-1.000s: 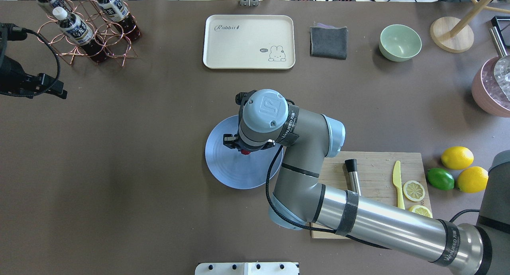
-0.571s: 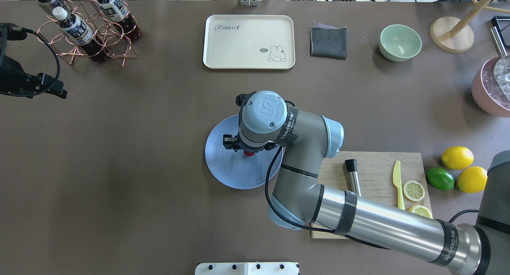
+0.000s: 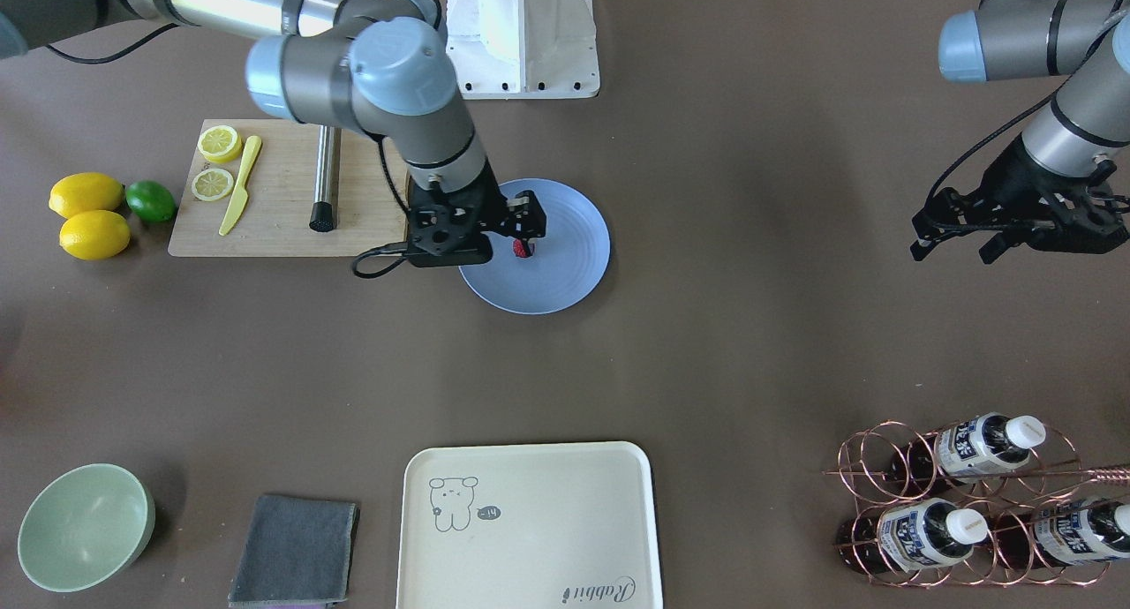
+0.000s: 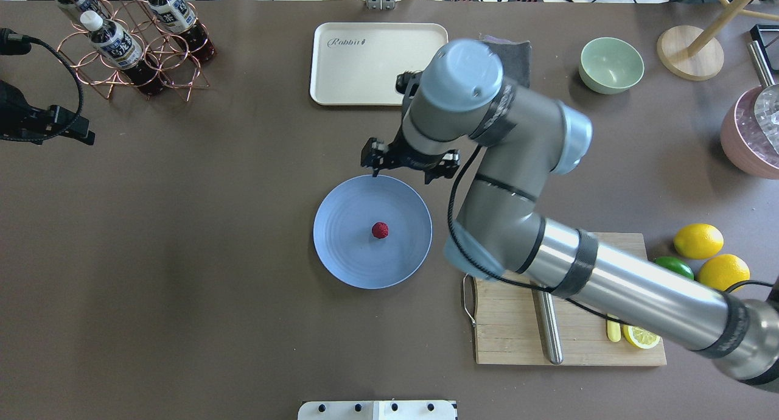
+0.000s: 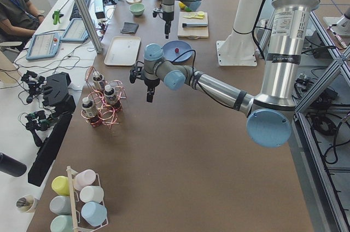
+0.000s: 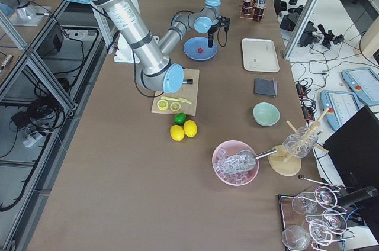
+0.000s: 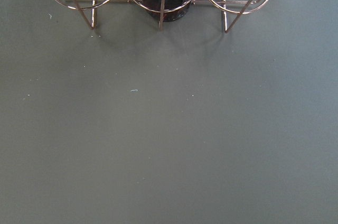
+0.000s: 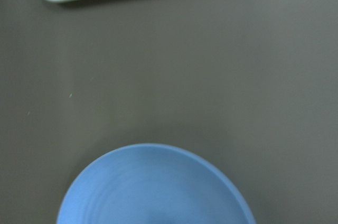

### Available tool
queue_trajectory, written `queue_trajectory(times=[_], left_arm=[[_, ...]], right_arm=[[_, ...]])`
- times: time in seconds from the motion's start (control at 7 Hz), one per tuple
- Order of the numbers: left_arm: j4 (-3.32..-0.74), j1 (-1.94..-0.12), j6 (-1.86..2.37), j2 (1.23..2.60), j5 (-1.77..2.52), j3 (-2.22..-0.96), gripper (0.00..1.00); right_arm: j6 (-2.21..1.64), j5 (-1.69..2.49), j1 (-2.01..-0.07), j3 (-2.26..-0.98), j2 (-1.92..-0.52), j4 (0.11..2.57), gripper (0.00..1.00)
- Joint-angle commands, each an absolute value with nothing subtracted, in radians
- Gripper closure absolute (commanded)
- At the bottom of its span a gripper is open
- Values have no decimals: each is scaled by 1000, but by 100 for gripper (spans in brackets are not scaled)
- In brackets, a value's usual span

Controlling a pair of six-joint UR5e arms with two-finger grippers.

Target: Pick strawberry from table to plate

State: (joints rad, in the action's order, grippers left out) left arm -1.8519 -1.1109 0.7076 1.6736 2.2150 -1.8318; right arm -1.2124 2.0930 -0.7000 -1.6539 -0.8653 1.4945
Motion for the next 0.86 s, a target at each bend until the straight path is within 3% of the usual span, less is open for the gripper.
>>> queue_trajectory(times=[0.0, 0.29, 0.71], left_arm=[[-1786, -1199, 572, 1672, 2253, -1830, 3], [-1648, -1349, 325, 1658, 2287, -1822, 3], [-1615, -1488, 146, 1610, 2385, -1733, 3]], right_arm=[[-829, 2312, -997, -1818, -1084, 1632, 0], [-320, 2350, -1223, -1796, -1335, 1660, 0], [295, 2359, -1562, -1581, -1443, 1776, 0]])
